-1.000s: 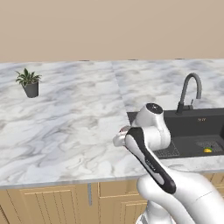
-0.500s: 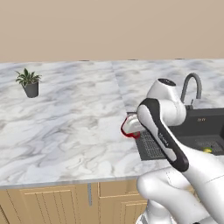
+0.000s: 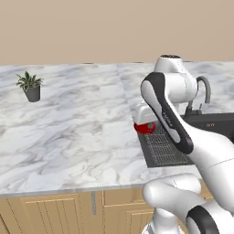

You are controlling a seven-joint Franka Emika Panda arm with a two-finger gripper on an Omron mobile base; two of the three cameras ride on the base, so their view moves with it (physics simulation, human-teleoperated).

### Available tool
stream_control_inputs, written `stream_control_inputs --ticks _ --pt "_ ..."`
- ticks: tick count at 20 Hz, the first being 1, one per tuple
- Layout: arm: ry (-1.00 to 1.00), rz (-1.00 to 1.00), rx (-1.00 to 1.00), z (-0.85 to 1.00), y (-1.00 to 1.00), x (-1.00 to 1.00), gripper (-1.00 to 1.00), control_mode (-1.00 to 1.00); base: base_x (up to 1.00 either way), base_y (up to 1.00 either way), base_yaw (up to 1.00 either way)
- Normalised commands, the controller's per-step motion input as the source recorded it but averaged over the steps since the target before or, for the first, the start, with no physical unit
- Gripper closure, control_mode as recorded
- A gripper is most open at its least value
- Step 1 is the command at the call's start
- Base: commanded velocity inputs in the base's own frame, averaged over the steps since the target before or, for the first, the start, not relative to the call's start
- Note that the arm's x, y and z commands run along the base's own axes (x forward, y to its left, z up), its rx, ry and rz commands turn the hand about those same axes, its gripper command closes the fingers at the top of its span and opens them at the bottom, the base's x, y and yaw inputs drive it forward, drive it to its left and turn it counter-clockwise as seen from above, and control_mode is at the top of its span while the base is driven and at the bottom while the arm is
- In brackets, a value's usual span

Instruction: Clear the mugs and bowl far away from the sink.

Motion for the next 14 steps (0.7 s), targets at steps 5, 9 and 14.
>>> stream_control_inputs --ticks 5,9,14 --pt "-0.19 0.00 -0.09 0.00 -0.01 -0.46 1.00 -1.00 0.00 0.00 0.00" --pt "-0.19 0.00 -0.03 0.00 -0.04 -0.41 1.00 -1.00 0.00 0.00 0.00" --pt "-0.07 0.00 0.00 0.30 -0.19 -0.54 1.00 -1.00 0.00 0.00 0.00"
